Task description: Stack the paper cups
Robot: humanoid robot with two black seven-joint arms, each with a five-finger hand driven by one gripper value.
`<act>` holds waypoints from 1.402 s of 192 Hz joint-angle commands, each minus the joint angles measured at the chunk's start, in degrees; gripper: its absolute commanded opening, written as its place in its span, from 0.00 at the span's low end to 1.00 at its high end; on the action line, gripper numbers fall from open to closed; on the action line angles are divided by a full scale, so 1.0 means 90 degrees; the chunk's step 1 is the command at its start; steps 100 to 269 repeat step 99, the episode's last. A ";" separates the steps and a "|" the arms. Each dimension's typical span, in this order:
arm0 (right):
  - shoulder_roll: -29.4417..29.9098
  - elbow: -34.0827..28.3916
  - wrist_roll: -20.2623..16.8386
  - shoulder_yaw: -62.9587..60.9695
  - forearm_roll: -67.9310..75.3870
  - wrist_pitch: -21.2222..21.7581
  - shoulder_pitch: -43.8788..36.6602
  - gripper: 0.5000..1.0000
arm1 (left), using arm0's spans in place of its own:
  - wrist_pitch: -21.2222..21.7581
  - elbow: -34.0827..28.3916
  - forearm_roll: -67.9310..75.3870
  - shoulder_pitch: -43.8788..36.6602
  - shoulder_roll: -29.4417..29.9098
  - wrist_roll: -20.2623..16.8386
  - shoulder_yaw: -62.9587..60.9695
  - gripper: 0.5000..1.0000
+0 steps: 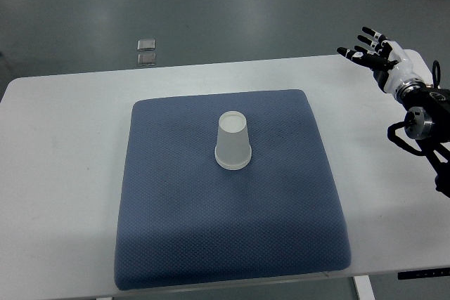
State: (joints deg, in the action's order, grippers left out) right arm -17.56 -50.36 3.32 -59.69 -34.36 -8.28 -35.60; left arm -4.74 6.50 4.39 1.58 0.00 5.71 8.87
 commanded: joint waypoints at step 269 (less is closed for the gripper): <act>0.0663 -0.0088 0.0042 0.0128 0.0048 0.0852 0.0166 0.83 | 0.0000 0.0000 0.0000 0.0000 0.0000 0.0000 0.0000 1.00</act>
